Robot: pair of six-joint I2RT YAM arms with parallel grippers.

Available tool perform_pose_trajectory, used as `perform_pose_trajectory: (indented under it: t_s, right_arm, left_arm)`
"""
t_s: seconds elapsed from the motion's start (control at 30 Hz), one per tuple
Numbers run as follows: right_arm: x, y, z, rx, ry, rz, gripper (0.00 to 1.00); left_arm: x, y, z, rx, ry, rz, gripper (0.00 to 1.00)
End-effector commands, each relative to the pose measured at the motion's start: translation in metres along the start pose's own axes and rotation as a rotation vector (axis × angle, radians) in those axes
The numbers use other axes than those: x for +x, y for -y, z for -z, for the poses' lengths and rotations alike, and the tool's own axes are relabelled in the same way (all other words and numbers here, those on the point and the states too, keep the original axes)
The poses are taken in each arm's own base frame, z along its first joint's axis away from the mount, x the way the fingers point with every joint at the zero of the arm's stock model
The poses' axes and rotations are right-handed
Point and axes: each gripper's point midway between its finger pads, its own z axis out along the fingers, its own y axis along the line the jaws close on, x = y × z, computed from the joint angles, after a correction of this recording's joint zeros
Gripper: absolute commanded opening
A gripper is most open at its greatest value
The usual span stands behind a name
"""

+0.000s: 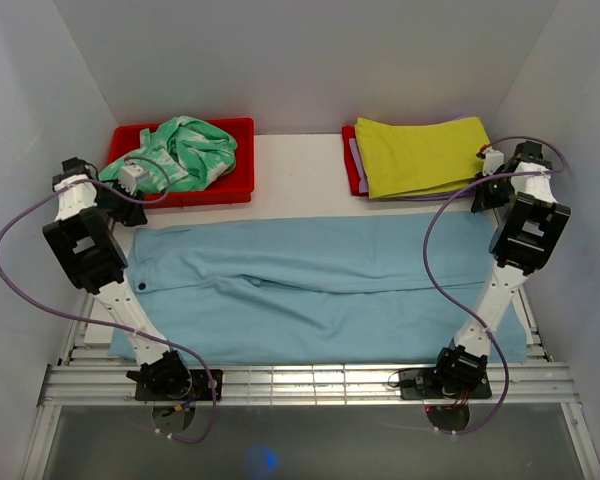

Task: Fold and stack the trousers
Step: Fold the trousers

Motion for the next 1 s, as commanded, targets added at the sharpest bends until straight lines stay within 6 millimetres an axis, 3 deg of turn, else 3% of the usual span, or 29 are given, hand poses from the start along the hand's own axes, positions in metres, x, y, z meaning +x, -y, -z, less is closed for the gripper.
perform_pose_trajectory:
  t_s: [0.0, 0.13, 0.27, 0.43, 0.97]
  right_arm:
    - [0.004, -0.008, 0.018, -0.024, -0.011, -0.033, 0.08]
    - [-0.007, -0.017, 0.034, -0.046, 0.034, -0.006, 0.08]
    - [-0.013, -0.025, 0.048, -0.061, 0.064, 0.016, 0.08]
    - [-0.012, -0.041, 0.057, -0.126, 0.064, 0.044, 0.08]
    - [-0.007, -0.067, 0.085, -0.231, 0.045, 0.126, 0.08]
  left_arm:
    - [-0.02, -0.013, 0.037, -0.042, 0.077, 0.027, 0.56]
    - [-0.008, -0.018, 0.042, -0.047, 0.078, 0.052, 0.55]
    - [-0.004, -0.015, 0.033, -0.019, 0.091, 0.089, 0.55]
    - [0.009, 0.0, 0.018, 0.043, 0.094, 0.121, 0.55]
    - [0.041, 0.02, -0.013, 0.132, 0.064, 0.192, 0.52]
